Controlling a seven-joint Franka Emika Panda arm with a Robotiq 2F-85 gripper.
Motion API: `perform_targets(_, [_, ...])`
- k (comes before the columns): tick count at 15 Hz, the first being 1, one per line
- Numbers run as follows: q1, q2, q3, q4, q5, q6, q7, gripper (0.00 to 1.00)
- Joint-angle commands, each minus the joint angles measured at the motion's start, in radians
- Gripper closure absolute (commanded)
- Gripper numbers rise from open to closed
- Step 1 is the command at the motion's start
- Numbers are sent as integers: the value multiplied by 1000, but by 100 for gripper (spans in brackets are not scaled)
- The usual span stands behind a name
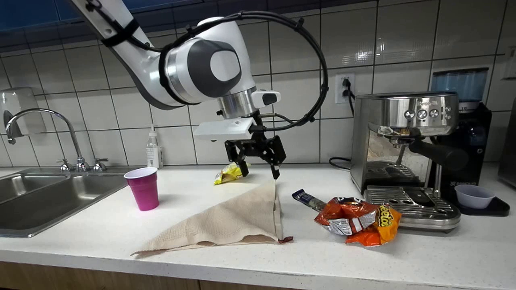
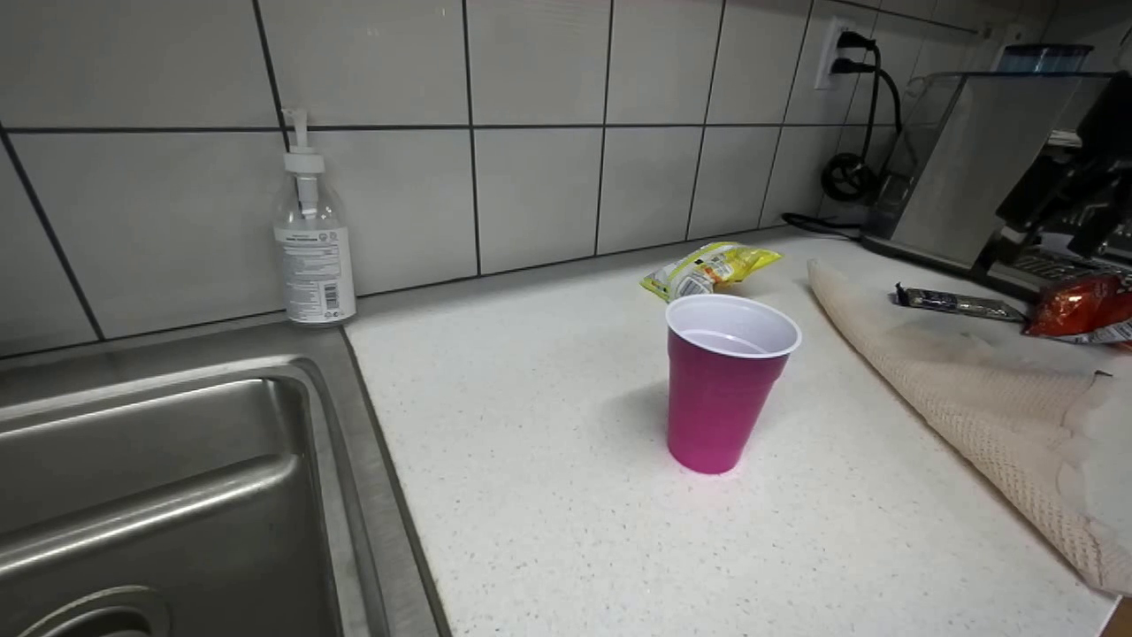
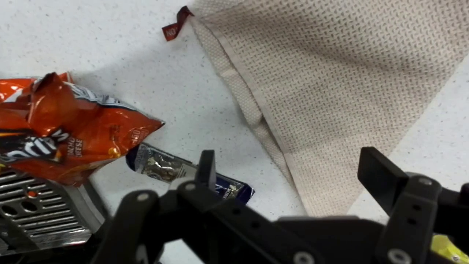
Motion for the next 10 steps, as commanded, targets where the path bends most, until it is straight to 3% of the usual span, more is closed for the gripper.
perform_targets(1, [16, 24, 22, 51, 70, -53, 10, 0])
perform_targets(5, [28, 63, 35, 94, 82, -58, 39, 0])
perform_targets(6, [21, 34, 27, 45, 69, -18, 15, 0])
perform_targets(10, [24, 56, 32, 66, 70, -22, 24, 0])
